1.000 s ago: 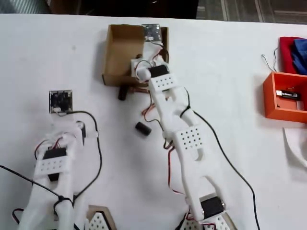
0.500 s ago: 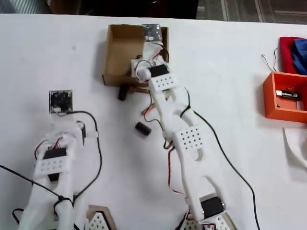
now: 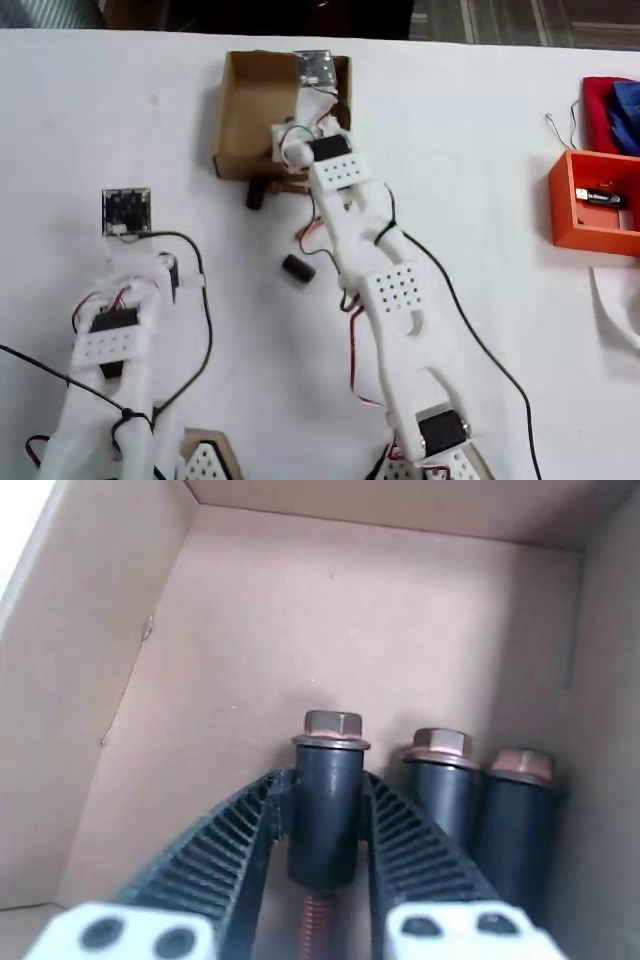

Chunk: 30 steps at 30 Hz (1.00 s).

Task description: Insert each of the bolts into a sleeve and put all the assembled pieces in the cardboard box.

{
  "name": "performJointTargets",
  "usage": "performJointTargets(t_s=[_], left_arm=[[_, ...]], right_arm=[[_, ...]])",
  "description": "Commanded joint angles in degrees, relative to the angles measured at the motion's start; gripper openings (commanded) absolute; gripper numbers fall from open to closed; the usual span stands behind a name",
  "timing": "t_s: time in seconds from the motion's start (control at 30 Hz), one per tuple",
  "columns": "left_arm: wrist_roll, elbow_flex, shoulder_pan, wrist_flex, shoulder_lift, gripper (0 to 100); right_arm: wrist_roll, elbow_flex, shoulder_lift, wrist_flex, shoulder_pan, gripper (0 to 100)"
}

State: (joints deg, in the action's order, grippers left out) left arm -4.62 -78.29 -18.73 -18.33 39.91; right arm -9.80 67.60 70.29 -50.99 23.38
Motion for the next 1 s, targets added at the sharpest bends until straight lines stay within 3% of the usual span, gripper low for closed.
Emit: performJointTargets(t_s=[0.0,0.37,0.83,0.97], left_arm=[[-0.3,0.2,0.7,1.0,0.3,11],[-0.4,0.2,0.7,1.0,0.3,11],[-0.4,0.1,0.7,1.0,0.3,11],[-0.4,0.1,0.7,1.0,0.3,11]], right_arm=[[0.0,7.0,-3.7,-2.2,-1.3,7.4],[0.0,19.1,-6.8,-10.8,-1.3,7.6],[0.1,17.2,-4.5,-10.2,-1.3,7.4],[0.5,16.6,-4.1,-5.3,-1.6,7.4]])
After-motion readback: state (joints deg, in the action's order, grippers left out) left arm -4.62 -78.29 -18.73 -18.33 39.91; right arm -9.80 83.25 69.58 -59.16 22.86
